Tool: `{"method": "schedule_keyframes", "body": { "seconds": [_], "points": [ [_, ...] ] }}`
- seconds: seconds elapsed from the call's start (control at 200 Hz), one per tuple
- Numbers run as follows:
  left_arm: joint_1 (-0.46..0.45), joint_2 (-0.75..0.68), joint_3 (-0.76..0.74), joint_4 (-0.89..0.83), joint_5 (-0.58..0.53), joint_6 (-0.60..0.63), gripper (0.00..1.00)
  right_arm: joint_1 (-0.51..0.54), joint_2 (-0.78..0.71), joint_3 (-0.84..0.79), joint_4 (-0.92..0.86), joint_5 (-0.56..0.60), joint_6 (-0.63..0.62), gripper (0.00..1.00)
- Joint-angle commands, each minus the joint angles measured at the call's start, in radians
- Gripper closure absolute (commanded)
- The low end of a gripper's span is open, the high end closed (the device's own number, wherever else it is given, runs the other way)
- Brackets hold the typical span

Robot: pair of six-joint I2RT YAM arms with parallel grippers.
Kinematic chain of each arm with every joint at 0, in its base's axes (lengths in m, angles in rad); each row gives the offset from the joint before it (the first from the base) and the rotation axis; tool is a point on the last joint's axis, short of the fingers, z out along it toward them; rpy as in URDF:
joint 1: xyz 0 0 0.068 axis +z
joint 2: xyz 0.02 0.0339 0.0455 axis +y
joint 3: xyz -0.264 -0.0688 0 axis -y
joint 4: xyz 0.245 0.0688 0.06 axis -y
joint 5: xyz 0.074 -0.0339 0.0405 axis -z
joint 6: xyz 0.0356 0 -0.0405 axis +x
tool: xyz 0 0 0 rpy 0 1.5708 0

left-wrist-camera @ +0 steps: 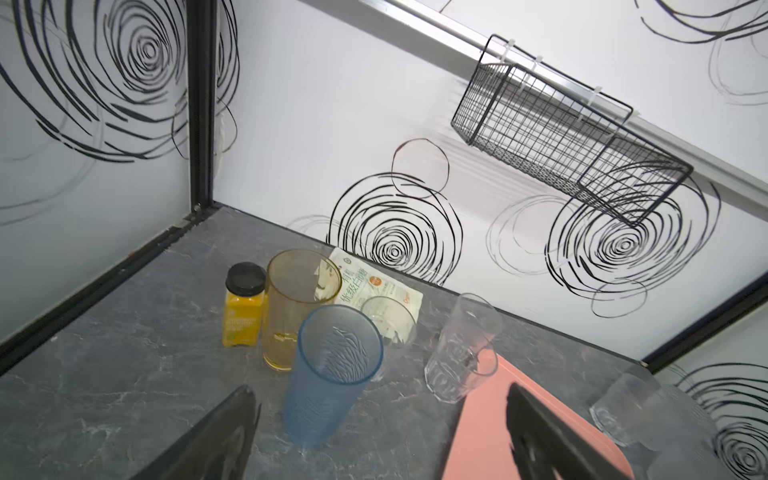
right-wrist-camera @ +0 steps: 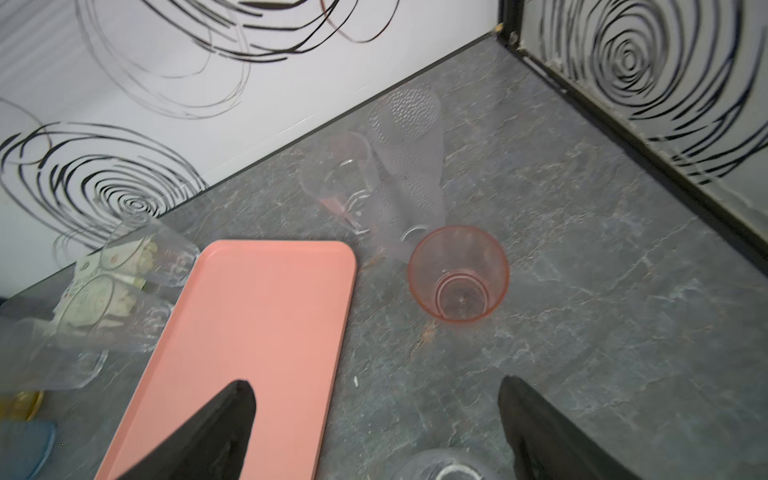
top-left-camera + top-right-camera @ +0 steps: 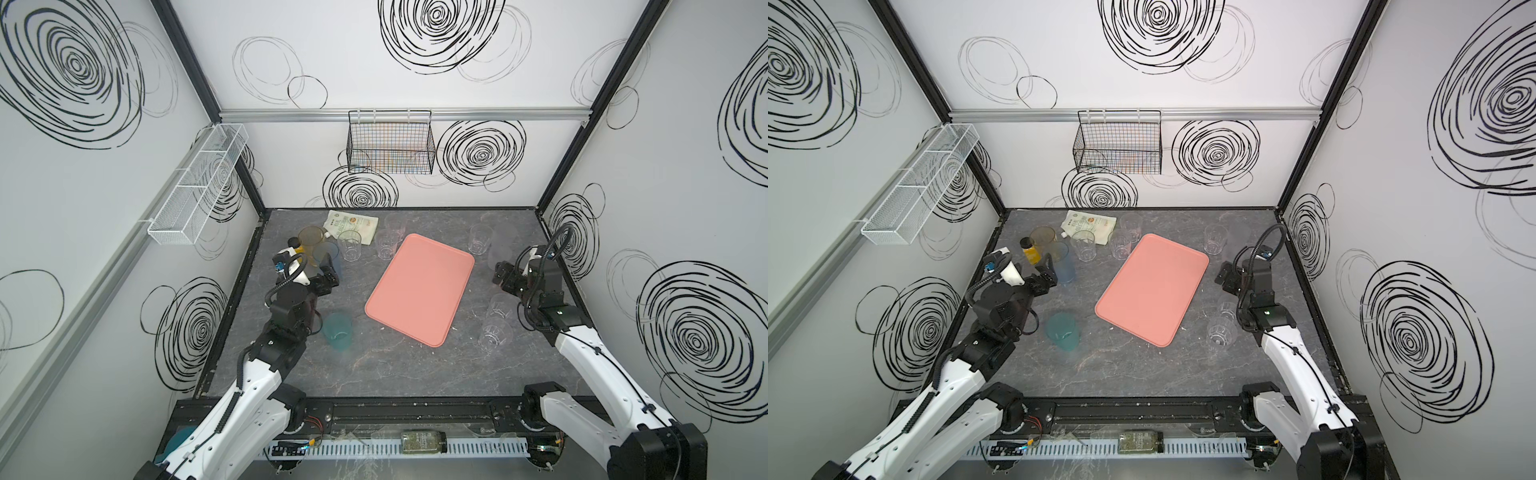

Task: Place the glasses into the tray
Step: 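Reach both grippers toward opposite edges of the pink tray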

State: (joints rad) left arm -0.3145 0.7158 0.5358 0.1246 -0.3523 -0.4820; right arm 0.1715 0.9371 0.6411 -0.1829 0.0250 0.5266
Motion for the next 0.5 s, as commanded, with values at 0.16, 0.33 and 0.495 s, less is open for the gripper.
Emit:
{"method": "schedule_keyframes", "body": {
  "seconds": [0.16,0.33,0.495],
  "points": [
    [0.112,-0.103,-0.040,-0.054,0.316,-0.195,0.04,0.205,-0.013,0.023,-0.112,0.085,0.057,0.13],
    [-0.077,-0.064,0.030,-0.159,0.195,-0.136,0.04,0.390,0.061,0.071,-0.127,0.113,0.133,0.18],
    [-0.384,0.010,0.135,-0.279,-0.099,-0.051,0.04,0.647,0.121,0.053,-0.056,0.177,0.251,0.18]
  ]
}}
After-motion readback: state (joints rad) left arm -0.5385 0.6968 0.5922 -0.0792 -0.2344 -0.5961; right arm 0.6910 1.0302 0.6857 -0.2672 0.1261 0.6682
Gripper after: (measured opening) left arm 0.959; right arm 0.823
